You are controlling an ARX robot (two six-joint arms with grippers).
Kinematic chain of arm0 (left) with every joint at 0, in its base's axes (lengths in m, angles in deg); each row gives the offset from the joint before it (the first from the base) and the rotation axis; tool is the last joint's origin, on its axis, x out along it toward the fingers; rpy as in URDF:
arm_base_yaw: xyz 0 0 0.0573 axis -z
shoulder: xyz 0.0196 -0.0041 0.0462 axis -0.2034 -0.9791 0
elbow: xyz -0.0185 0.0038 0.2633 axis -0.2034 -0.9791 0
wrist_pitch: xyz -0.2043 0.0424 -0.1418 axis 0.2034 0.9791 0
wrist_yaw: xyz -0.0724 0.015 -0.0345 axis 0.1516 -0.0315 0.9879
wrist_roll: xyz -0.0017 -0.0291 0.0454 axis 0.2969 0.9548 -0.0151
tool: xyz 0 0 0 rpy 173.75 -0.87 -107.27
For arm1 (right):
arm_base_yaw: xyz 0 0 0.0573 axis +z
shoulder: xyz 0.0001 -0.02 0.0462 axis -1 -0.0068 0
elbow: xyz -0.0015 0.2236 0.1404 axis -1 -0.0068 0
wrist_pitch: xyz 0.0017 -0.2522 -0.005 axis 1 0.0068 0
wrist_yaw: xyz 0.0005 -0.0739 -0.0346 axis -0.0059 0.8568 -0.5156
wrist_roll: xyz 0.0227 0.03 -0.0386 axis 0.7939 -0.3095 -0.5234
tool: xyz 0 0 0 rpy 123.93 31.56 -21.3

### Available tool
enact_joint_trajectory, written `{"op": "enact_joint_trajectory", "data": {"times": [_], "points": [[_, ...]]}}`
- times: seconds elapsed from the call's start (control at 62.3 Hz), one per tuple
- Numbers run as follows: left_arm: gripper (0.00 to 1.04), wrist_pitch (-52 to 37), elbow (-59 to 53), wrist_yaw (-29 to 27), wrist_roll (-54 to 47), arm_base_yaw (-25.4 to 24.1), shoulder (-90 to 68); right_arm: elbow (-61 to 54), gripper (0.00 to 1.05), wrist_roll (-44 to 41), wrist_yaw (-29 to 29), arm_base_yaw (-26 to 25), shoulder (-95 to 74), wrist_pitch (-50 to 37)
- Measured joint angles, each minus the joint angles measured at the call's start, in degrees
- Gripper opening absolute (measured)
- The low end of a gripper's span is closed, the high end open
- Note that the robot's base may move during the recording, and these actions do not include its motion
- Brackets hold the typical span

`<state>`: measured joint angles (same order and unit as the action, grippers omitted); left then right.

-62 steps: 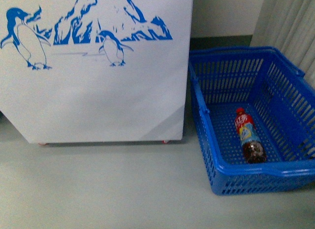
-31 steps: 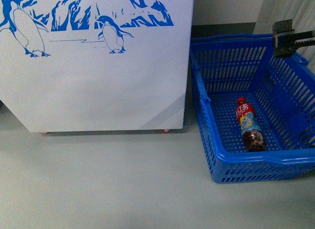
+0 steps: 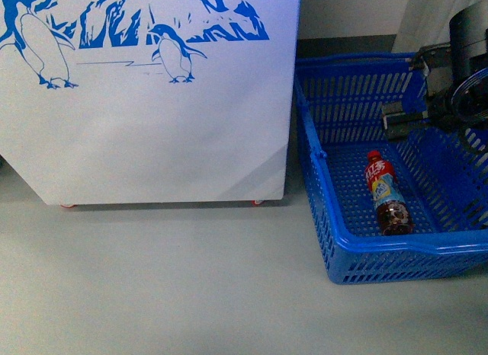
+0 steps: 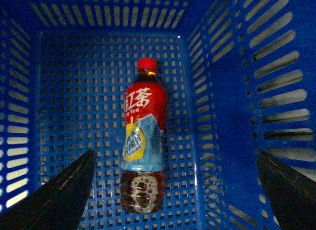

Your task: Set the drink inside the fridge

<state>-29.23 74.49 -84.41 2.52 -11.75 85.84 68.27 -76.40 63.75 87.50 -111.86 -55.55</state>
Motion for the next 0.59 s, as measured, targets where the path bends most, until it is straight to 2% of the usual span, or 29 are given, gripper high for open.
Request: {"op": "enact_joint_trajectory", "data": {"times": [0.353, 0.594], "points": [[0.97, 0.00, 0.00, 0.00, 0.00, 0.00, 0.00, 7.10, 0.97, -0.17, 0.04, -1.70, -9.09, 4.22], [0.97, 0.00, 0.00, 0.02, 0.00, 0.00, 0.00, 10.08, 0.97, 6.54, -4.17, -4.24, -14.67, 7.41]]}}
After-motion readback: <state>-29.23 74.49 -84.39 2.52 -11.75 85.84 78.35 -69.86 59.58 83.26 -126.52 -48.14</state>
